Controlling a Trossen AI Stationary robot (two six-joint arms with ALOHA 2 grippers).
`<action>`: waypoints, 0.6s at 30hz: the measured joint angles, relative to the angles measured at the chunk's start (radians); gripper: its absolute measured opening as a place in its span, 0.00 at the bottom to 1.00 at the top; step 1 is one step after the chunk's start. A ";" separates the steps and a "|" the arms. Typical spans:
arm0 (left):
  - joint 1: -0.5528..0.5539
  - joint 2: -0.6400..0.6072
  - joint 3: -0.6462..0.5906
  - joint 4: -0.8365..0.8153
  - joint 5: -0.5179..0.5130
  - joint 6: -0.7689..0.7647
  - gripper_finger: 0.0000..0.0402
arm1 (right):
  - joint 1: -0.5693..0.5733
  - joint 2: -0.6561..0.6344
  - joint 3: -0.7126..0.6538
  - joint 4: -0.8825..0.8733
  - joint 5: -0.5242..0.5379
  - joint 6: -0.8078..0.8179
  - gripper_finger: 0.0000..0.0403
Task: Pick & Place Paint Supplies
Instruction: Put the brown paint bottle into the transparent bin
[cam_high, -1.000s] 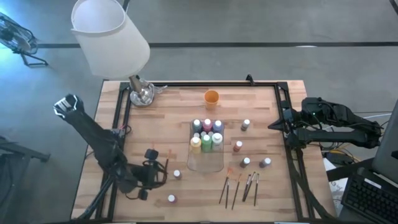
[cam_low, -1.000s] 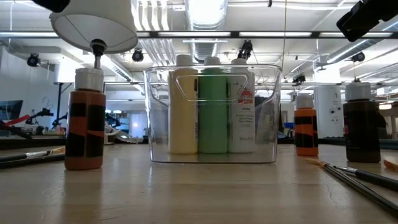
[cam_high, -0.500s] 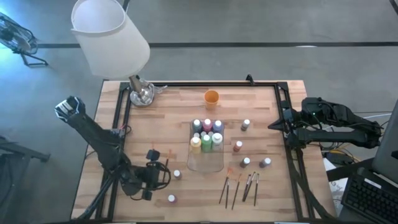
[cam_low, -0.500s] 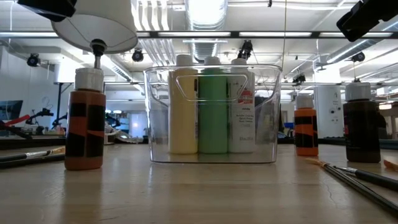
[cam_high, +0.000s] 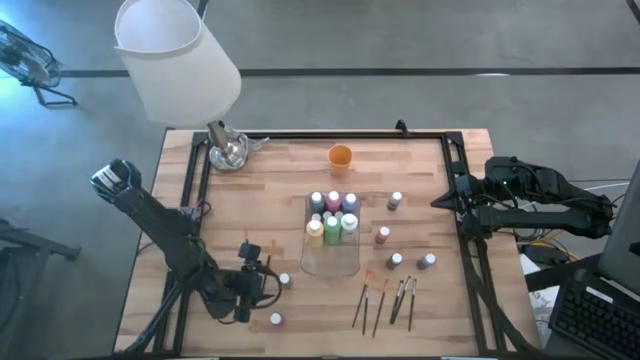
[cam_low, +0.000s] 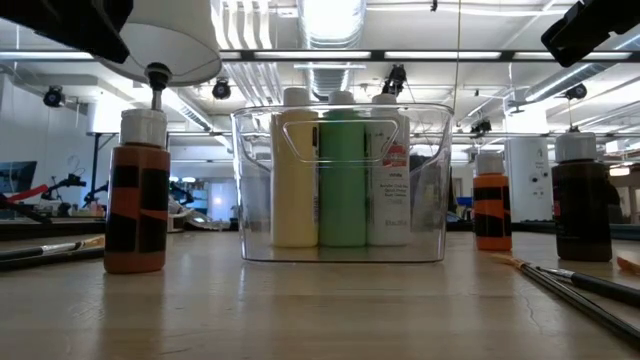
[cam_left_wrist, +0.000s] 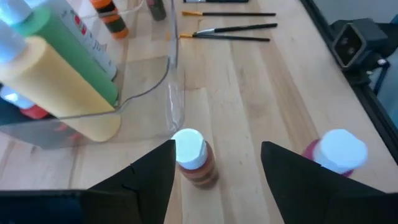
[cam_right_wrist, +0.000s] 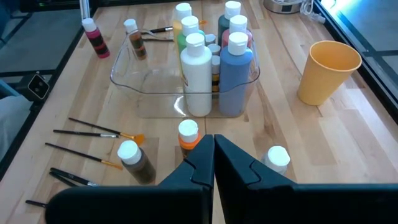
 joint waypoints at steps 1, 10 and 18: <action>0.005 0.005 0.000 0.000 0.000 -0.012 0.60 | 0.000 0.000 0.000 0.000 0.000 0.000 0.02; 0.073 0.043 0.000 0.000 0.047 -0.050 0.60 | 0.000 0.000 0.000 0.000 0.000 0.000 0.02; 0.112 0.070 0.000 0.005 0.112 -0.061 0.60 | 0.000 0.000 0.000 0.000 0.000 0.000 0.02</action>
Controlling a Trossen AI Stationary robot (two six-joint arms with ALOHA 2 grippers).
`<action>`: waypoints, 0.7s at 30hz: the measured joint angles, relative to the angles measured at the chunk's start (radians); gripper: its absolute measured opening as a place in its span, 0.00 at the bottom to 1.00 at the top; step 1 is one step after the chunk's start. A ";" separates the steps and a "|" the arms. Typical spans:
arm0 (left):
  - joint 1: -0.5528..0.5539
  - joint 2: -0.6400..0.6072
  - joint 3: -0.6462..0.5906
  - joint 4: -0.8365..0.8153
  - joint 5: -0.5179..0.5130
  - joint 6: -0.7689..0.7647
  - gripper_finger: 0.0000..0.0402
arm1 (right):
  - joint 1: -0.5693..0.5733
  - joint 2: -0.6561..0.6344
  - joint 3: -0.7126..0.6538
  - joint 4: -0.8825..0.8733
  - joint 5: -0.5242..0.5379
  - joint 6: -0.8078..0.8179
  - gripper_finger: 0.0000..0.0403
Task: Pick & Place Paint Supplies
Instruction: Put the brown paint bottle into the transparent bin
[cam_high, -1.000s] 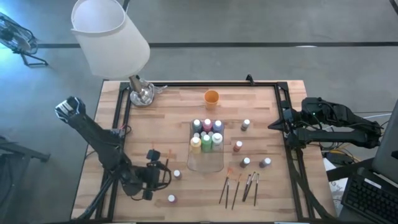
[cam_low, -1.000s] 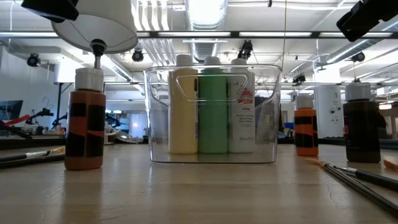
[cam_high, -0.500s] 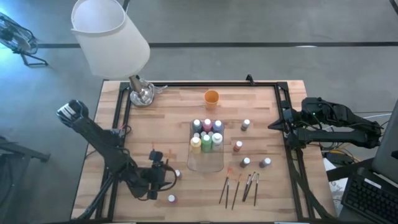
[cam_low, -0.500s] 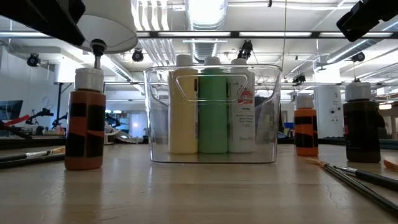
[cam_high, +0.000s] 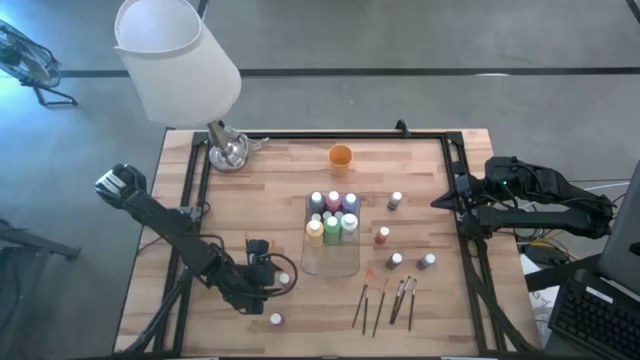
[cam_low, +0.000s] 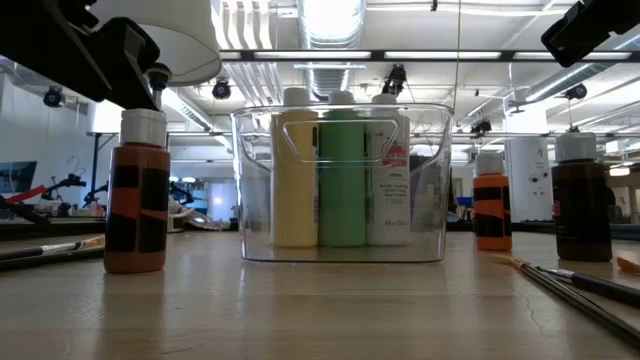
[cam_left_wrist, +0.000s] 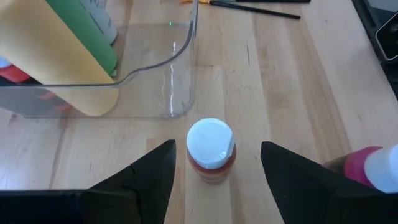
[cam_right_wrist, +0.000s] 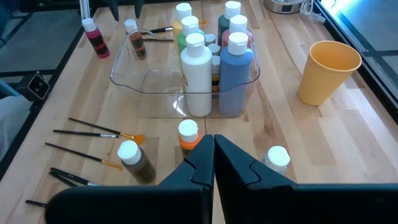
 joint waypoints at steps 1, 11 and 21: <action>0.003 0.004 0.000 0.002 0.002 0.000 0.60 | 0.000 0.000 0.000 0.000 0.000 0.000 0.02; 0.023 0.049 0.000 0.030 0.018 0.000 0.60 | 0.000 0.000 0.000 0.000 0.000 0.000 0.02; 0.042 0.081 0.000 0.056 0.017 0.009 0.60 | 0.000 0.000 0.000 0.000 0.000 0.000 0.02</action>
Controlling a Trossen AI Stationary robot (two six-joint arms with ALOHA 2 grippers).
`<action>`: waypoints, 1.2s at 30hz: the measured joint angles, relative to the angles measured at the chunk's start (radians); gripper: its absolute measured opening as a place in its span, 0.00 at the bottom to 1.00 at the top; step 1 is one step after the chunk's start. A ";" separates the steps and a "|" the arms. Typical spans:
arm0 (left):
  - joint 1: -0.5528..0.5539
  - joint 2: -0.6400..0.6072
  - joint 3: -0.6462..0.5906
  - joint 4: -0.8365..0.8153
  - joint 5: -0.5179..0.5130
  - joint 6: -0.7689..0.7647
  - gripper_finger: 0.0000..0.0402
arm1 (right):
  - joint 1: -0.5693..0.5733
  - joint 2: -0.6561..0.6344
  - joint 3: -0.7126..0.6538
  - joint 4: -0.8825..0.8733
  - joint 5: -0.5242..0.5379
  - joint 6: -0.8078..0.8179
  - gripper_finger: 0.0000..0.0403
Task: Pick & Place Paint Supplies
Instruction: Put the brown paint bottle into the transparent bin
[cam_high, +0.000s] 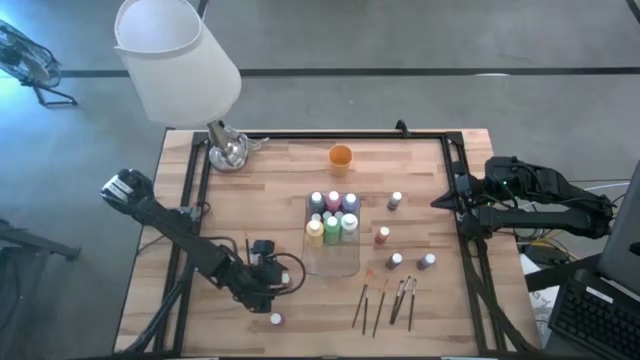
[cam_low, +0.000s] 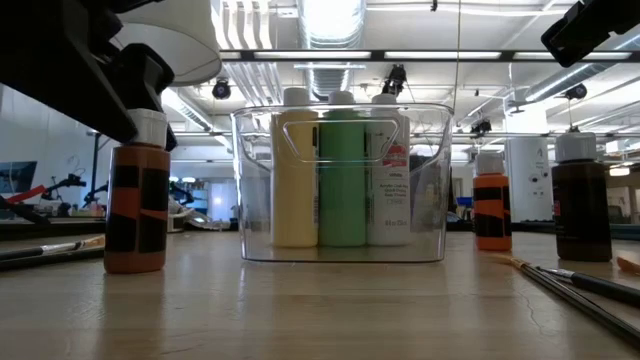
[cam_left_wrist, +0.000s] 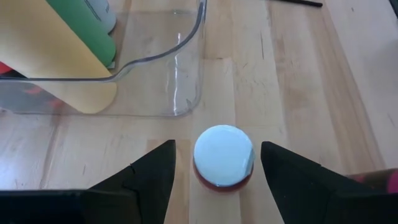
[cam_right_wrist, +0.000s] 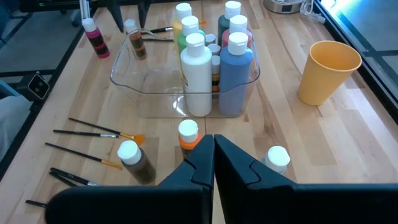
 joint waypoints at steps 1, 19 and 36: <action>0.000 0.002 0.000 0.000 0.000 0.000 0.60 | 0.000 0.000 0.000 0.000 0.000 0.000 0.02; 0.001 0.003 0.000 0.004 -0.001 0.035 0.39 | 0.000 0.000 0.000 0.000 0.000 0.000 0.02; 0.001 -0.007 0.001 -0.009 0.000 0.040 0.31 | 0.000 0.000 0.000 0.000 0.000 0.000 0.02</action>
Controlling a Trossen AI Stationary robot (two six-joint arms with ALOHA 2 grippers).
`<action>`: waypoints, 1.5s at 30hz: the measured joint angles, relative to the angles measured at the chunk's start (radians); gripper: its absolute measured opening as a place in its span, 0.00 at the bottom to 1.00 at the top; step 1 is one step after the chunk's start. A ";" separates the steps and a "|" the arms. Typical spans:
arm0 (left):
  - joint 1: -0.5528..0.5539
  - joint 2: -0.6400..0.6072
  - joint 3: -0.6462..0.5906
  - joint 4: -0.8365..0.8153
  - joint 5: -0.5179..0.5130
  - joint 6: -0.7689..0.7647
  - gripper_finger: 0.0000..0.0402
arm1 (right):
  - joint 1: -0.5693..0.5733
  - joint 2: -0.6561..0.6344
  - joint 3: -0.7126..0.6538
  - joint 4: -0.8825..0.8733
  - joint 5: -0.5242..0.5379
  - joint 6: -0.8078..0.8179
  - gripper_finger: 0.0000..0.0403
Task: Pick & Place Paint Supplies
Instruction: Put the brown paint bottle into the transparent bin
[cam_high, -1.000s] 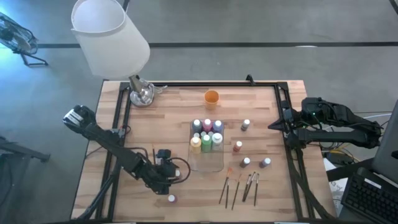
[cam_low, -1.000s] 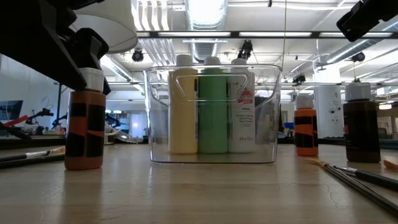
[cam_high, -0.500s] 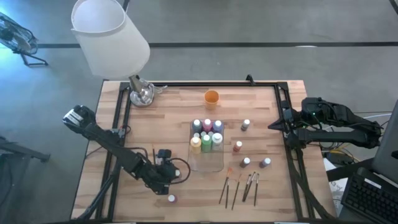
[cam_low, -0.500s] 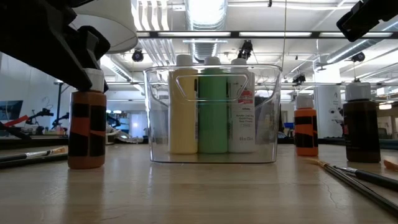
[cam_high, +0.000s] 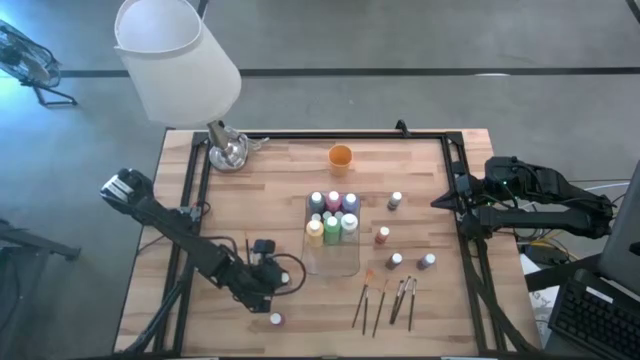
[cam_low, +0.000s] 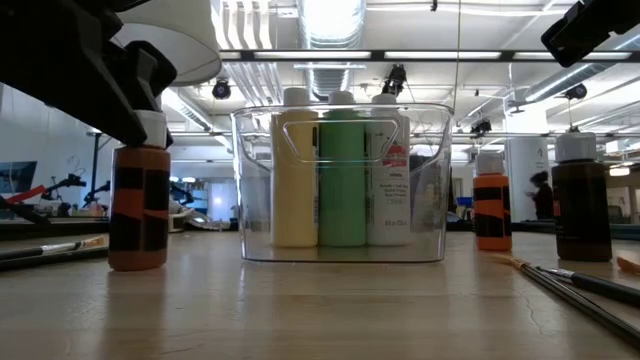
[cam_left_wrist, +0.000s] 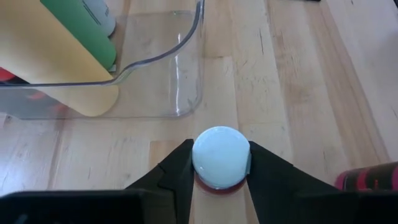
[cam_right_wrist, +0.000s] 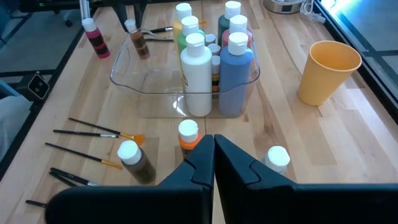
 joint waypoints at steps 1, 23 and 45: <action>0.000 -0.004 0.002 -0.004 0.000 0.003 0.31 | 0.000 0.000 0.000 0.000 0.000 0.000 0.02; 0.006 -0.032 0.458 -0.455 -0.110 0.157 0.32 | 0.000 0.000 0.000 0.000 0.000 0.000 0.02; 0.215 0.006 0.541 -0.161 -0.003 0.419 0.32 | 0.000 0.000 0.000 0.000 0.000 0.000 0.02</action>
